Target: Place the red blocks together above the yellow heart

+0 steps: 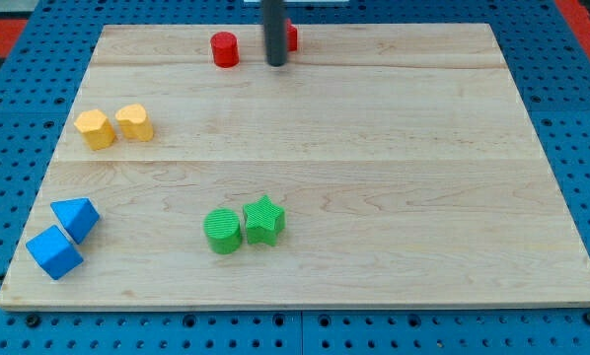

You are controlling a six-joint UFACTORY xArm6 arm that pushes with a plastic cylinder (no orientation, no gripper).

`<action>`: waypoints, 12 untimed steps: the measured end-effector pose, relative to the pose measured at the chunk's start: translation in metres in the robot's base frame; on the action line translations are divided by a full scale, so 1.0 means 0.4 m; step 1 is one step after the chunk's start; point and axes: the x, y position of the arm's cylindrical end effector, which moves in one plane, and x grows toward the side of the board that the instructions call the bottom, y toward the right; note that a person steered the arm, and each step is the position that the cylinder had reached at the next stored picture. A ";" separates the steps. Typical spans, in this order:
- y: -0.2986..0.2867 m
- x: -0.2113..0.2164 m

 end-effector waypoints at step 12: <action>-0.189 -0.170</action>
